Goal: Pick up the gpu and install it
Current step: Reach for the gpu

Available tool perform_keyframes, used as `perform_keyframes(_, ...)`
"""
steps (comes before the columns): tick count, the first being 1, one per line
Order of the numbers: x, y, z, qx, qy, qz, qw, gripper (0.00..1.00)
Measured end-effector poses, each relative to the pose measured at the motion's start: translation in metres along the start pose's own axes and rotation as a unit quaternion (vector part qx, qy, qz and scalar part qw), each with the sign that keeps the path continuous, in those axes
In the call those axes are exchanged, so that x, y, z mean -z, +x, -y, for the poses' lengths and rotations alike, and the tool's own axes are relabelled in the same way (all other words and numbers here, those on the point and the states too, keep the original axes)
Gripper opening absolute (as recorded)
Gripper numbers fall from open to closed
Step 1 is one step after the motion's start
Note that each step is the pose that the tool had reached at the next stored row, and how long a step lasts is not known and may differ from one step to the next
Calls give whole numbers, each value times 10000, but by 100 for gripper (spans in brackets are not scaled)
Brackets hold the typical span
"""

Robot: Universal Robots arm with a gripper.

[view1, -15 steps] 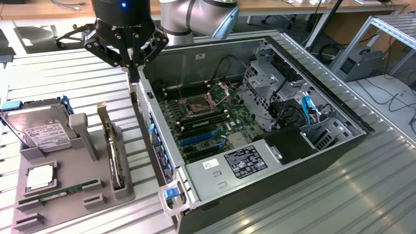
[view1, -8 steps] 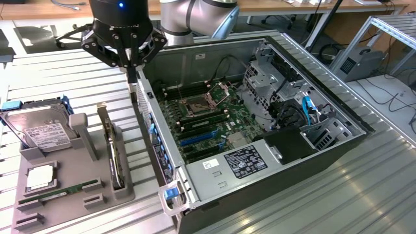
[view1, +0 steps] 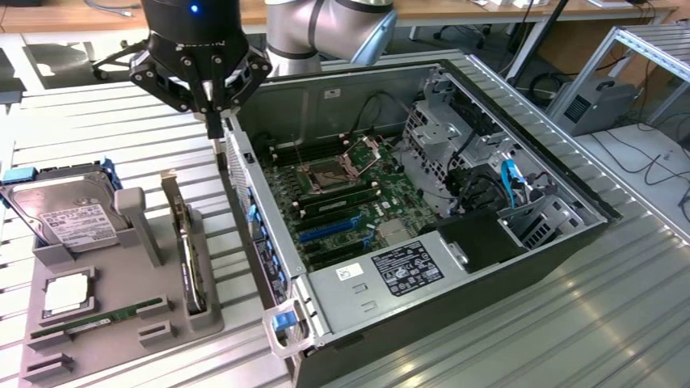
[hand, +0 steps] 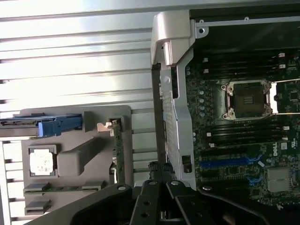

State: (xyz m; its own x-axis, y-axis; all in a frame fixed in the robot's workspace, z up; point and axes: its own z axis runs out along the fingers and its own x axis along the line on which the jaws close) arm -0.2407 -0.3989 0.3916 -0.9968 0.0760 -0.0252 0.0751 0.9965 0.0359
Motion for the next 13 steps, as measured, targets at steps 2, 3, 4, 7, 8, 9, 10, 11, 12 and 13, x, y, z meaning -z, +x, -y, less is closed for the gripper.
perform_keyframes(2,0,15,1,0,0,0,10000,11)
perform_keyframes(3,1,29,2,0,0,0,10000,11)
perform_keyframes(4,1,35,3,0,0,0,10000,11)
perform_keyframes(7,1,55,4,0,0,0,10000,11)
perform_keyframes(8,2,61,5,0,0,0,10000,11)
perform_keyframes(9,2,66,5,0,0,0,10000,11)
perform_keyframes(10,2,72,6,0,0,0,10000,11)
perform_keyframes(11,2,77,6,0,0,0,10000,11)
perform_keyframes(12,2,83,6,0,0,0,10000,11)
perform_keyframes(13,2,88,7,0,0,0,10000,11)
